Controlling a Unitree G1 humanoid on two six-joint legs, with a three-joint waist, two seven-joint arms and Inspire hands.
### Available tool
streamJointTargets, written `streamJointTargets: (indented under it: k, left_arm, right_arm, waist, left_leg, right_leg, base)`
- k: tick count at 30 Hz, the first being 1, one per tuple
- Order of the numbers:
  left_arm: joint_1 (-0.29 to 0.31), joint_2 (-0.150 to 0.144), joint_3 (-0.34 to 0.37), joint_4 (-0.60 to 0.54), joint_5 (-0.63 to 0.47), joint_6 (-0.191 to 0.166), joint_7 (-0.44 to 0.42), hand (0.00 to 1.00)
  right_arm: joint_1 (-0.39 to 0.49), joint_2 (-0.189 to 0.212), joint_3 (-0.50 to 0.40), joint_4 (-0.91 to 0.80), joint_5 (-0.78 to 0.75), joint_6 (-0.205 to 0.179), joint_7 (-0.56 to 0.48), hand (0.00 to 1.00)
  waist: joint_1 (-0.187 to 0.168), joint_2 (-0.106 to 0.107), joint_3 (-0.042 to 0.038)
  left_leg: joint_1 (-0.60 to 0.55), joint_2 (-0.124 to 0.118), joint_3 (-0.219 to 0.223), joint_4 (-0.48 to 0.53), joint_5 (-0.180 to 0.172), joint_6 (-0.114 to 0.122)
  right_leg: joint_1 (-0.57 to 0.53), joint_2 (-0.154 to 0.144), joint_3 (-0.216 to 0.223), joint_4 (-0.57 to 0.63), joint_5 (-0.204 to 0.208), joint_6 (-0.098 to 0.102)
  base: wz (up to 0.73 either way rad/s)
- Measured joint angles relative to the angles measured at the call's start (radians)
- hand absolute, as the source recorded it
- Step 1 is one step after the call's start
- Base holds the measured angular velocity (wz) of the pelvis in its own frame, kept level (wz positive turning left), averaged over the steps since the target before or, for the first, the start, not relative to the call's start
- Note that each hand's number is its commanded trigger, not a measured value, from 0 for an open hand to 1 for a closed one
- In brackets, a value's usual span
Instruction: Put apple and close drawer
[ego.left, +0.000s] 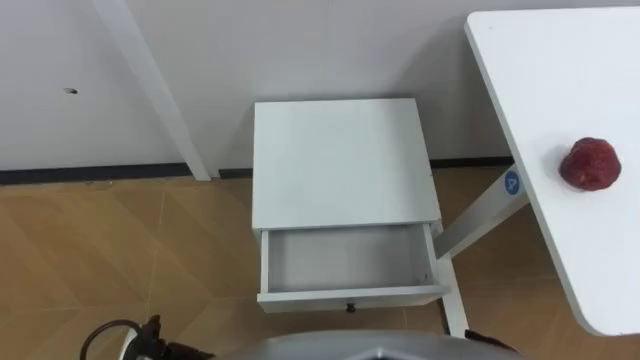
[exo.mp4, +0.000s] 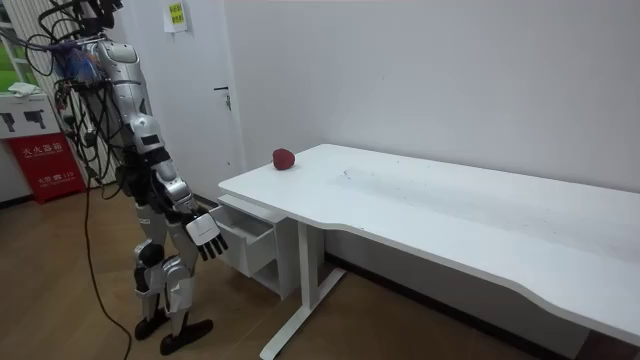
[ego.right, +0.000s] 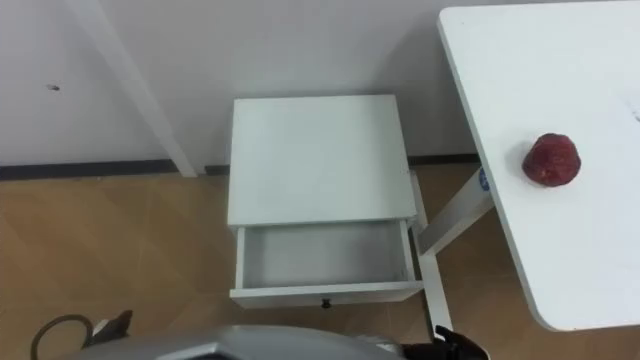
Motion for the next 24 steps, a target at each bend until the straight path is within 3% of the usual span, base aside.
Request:
streamJointTargets:
  k: [11, 18, 20, 24]
  left_arm:
    - [0.016, -0.003, -0.001, 0.0, -0.047, -0.001, 0.009, 0.0]
    - [0.014, -0.003, 0.002, 0.014, -0.098, -0.025, 0.011, 0.0]
    - [0.012, -0.003, 0.023, 0.03, -0.098, -0.029, 0.009, 0.0]
    - [0.018, 0.002, 0.096, 0.038, -0.099, -0.029, 0.009, 0.0]
  right_arm:
    - [0.002, 0.006, -0.006, -0.01, 0.056, -0.006, -0.008, 0.0]
    - [0.01, 0.007, -0.02, -0.007, 0.309, -0.008, -0.02, 0.0]
    - [0.013, 0.007, -0.06, -0.007, 0.372, -0.008, -0.035, 0.0]
    - [0.018, 0.009, -0.226, -0.015, 0.579, -0.006, -0.048, 0.0]
  waist:
    - [0.003, -0.001, 0.0004]
    - [0.002, -0.001, -0.0006]
    - [0.001, -0.002, -0.0003]
    - [-0.028, -0.012, 0.0018]
  left_leg:
    - [-0.006, 0.001, -0.001, -0.009, -0.001, 0.002]
    - [-0.005, 0.004, 0.007, -0.009, -0.001, 0.002]
    - [-0.003, 0.006, 0.008, -0.009, -0.001, 0.002]
    - [-0.004, 0.006, 0.014, -0.01, -0.001, 0.002]
  right_leg:
    - [-0.021, 0.006, 0.018, -0.001, 0.005, 0.0]
    - [-0.019, 0.01, 0.027, 0.001, 0.007, -0.002]
    - [-0.017, 0.011, 0.034, 0.013, 0.007, -0.003]
    - [-0.02, 0.011, 0.037, 0.012, 0.006, -0.003]
  base:
    - [-0.03]
    - [-0.06]
    - [-0.07]
    - [-0.01]
